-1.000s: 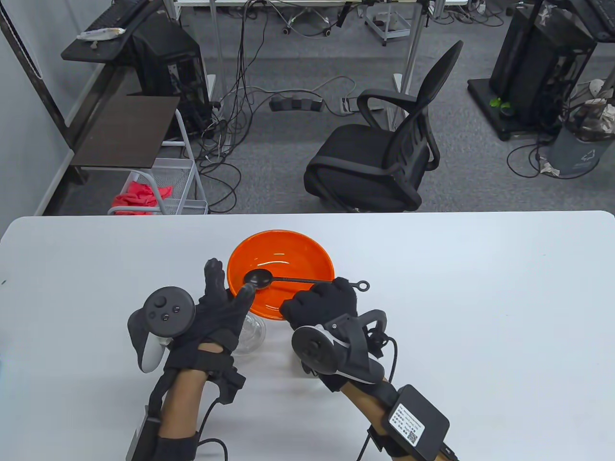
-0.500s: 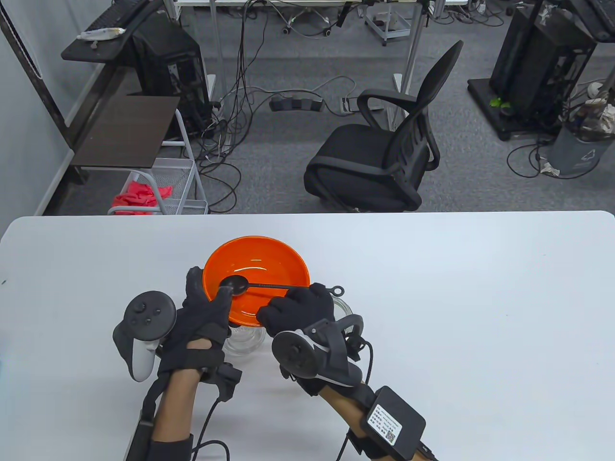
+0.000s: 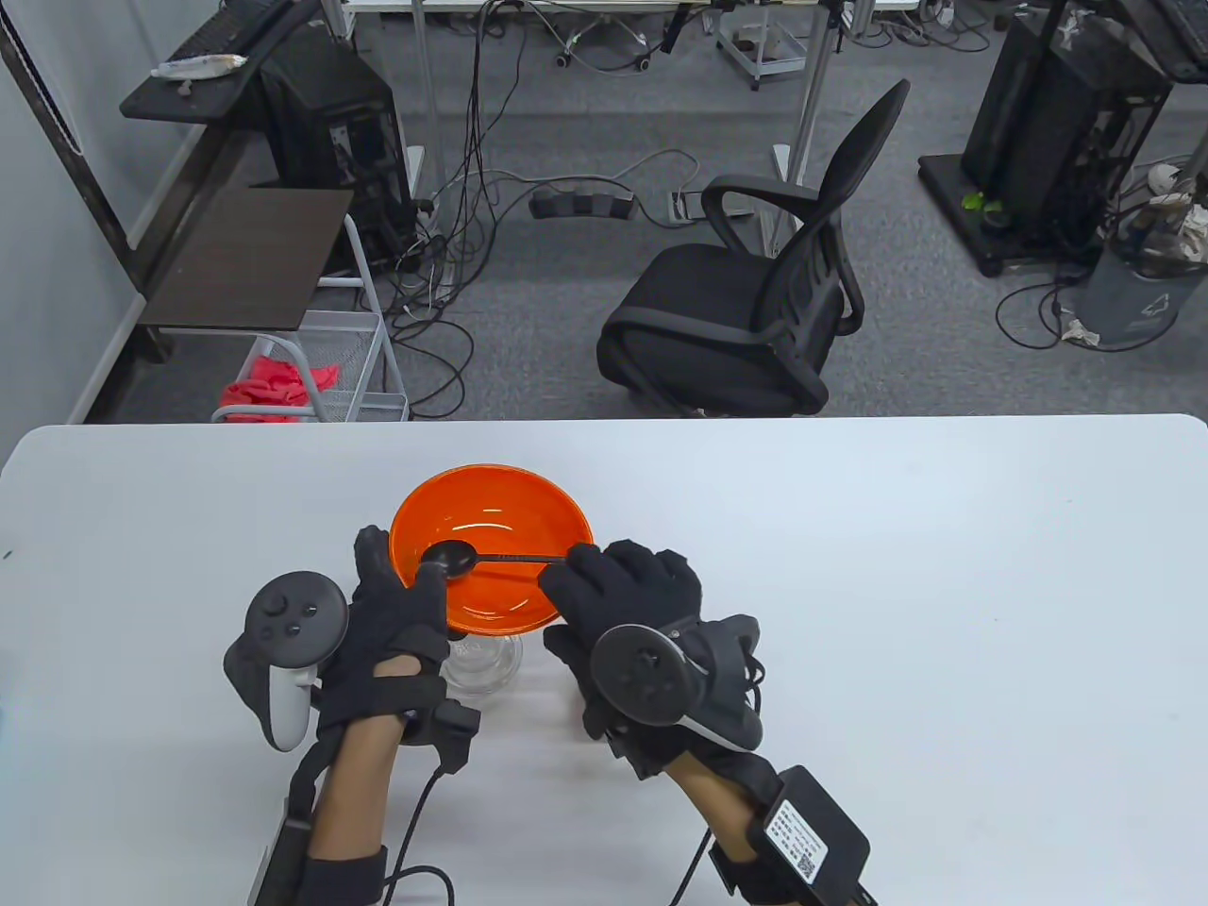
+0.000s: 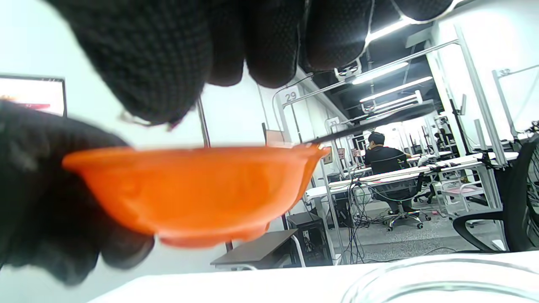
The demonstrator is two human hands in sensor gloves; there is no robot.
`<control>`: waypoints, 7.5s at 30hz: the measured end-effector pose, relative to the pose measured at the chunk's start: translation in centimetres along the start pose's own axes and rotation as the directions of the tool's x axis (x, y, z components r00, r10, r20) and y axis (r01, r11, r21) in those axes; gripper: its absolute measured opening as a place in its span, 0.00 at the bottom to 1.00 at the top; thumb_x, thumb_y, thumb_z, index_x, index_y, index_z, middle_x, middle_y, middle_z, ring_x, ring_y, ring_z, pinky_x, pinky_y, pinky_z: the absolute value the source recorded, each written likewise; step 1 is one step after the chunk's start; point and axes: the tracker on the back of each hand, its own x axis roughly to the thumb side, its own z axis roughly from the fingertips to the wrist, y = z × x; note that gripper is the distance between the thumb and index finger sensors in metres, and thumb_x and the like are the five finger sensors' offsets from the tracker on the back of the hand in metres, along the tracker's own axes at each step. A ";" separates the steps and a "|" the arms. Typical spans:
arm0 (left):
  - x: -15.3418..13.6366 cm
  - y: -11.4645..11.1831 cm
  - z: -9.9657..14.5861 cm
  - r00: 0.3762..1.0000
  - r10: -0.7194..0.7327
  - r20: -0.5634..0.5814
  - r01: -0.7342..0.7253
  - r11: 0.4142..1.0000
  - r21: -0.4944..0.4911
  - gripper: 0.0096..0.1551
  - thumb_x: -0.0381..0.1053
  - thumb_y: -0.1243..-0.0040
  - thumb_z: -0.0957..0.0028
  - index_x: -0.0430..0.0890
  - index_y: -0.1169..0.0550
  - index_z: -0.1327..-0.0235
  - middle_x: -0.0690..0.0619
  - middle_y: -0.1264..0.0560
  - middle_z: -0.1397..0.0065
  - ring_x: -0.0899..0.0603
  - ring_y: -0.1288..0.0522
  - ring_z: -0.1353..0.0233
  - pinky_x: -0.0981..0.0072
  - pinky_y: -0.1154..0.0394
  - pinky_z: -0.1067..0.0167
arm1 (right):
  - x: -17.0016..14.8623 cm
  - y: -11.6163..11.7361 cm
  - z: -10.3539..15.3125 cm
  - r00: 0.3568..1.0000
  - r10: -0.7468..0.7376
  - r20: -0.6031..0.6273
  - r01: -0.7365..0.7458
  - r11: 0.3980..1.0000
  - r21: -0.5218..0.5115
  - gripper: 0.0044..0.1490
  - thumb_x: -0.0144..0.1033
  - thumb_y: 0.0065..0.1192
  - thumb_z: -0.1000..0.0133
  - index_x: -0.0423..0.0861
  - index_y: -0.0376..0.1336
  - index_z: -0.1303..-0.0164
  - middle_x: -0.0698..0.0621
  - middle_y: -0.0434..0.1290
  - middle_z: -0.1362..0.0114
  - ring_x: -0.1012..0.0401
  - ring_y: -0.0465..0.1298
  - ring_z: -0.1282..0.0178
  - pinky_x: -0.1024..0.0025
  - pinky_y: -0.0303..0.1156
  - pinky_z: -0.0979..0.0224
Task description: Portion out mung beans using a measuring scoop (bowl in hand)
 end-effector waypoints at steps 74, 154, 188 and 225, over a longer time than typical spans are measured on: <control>-10.8 -1.6 2.6 0.978 -0.036 -0.207 0.055 0.995 0.087 0.37 0.54 0.47 0.43 0.44 0.40 0.23 0.50 0.29 0.29 0.45 0.07 0.60 0.70 0.11 0.67 | -9.7 -5.3 2.4 0.978 0.069 -0.197 -0.065 0.998 0.025 0.23 0.37 0.65 0.50 0.43 0.74 0.48 0.46 0.82 0.59 0.58 0.80 0.72 0.45 0.75 0.52; -10.8 -1.7 2.9 0.983 -0.024 -0.183 0.037 0.997 0.071 0.36 0.55 0.47 0.43 0.44 0.39 0.23 0.50 0.28 0.30 0.46 0.08 0.60 0.71 0.11 0.68 | -17.1 -2.0 3.8 0.533 -0.669 -0.519 0.695 0.695 -0.182 0.23 0.39 0.62 0.48 0.41 0.72 0.48 0.47 0.81 0.64 0.61 0.79 0.76 0.48 0.77 0.56; -10.8 -1.6 2.9 0.984 -0.008 -0.176 0.021 0.997 0.071 0.36 0.54 0.47 0.43 0.43 0.39 0.23 0.49 0.27 0.31 0.46 0.07 0.62 0.71 0.11 0.69 | -8.2 4.3 3.3 0.715 -0.617 -0.328 0.649 0.761 -0.015 0.26 0.31 0.71 0.52 0.41 0.72 0.43 0.41 0.81 0.51 0.52 0.83 0.62 0.40 0.73 0.45; -10.7 -1.7 2.9 0.983 0.016 -0.182 -0.007 0.999 0.053 0.36 0.54 0.47 0.43 0.41 0.38 0.24 0.46 0.26 0.32 0.46 0.07 0.63 0.71 0.11 0.71 | -8.2 -3.1 3.8 0.860 -0.474 -0.189 0.441 0.876 -0.196 0.24 0.31 0.68 0.51 0.43 0.72 0.43 0.39 0.79 0.50 0.53 0.80 0.62 0.42 0.72 0.46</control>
